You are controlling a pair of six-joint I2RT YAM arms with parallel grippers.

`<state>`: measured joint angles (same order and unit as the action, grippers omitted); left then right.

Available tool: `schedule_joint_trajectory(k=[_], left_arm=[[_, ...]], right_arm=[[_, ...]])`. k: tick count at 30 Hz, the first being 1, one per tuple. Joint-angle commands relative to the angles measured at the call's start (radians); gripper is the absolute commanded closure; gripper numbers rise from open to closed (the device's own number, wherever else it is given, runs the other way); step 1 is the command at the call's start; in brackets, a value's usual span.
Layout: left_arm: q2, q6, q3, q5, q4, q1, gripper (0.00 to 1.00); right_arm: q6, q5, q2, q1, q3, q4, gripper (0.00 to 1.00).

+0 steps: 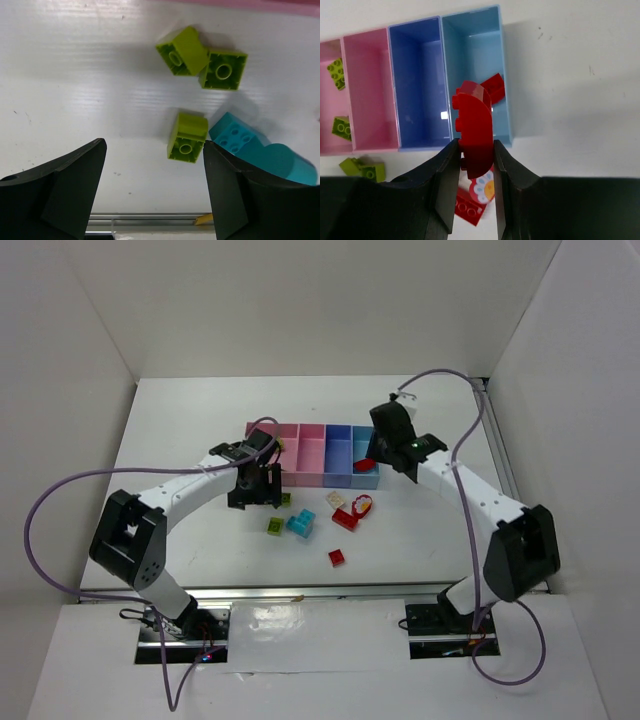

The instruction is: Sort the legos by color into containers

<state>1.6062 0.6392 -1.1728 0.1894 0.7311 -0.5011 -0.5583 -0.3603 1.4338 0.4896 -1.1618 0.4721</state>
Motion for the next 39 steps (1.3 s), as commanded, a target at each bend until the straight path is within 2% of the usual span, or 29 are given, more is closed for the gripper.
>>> schedule_joint_trajectory(k=[1, 5, 8, 10, 13, 18, 20, 24, 32, 36, 37, 39], left_arm=[[-0.048, 0.056, 0.033, -0.022, -0.027, -0.004, 0.1], [-0.048, 0.076, 0.055, -0.047, -0.07, -0.004, 0.1], [-0.049, 0.089, 0.073, -0.047, -0.113, -0.004, 0.1], [-0.061, 0.089, 0.102, -0.047, -0.148, -0.004, 0.1], [-0.034, 0.089, 0.111, -0.07, -0.16, -0.004, 0.15], [-0.011, 0.053, 0.131, -0.127, -0.16, -0.045, 0.17], [0.001, 0.053, 0.14, -0.127, -0.16, -0.06, 0.23], [0.012, 0.053, 0.162, -0.117, -0.16, -0.07, 0.29], [0.044, 0.073, 0.18, -0.064, -0.141, -0.079, 0.3], [0.044, 0.073, 0.19, -0.036, -0.141, -0.079, 0.39], [0.044, 0.073, 0.19, -0.027, -0.141, -0.079, 0.47], [0.044, 0.073, 0.176, -0.016, -0.131, -0.079, 0.55]], right_arm=[[0.073, 0.014, 0.14, 0.0, -0.077, -0.056, 0.65], [0.095, 0.023, 0.244, -0.011, -0.127, -0.105, 0.6], [0.095, 0.021, 0.287, -0.02, -0.193, -0.086, 0.18], [0.086, 0.021, 0.287, -0.02, -0.22, -0.086, 0.05], [0.086, 0.011, 0.24, -0.02, -0.22, -0.076, 0.05], [0.086, -0.017, 0.137, -0.02, -0.168, -0.052, 0.06], [0.086, -0.026, 0.114, -0.029, -0.135, -0.029, 0.07], [0.077, -0.026, 0.094, -0.04, -0.095, -0.018, 0.07], [0.077, -0.035, 0.076, -0.04, -0.052, 0.003, 0.07], [0.077, -0.035, 0.085, -0.04, -0.052, 0.003, 0.07], [0.077, -0.035, 0.085, -0.04, -0.052, 0.003, 0.07], [0.077, -0.035, 0.085, -0.04, -0.052, 0.013, 0.07]])
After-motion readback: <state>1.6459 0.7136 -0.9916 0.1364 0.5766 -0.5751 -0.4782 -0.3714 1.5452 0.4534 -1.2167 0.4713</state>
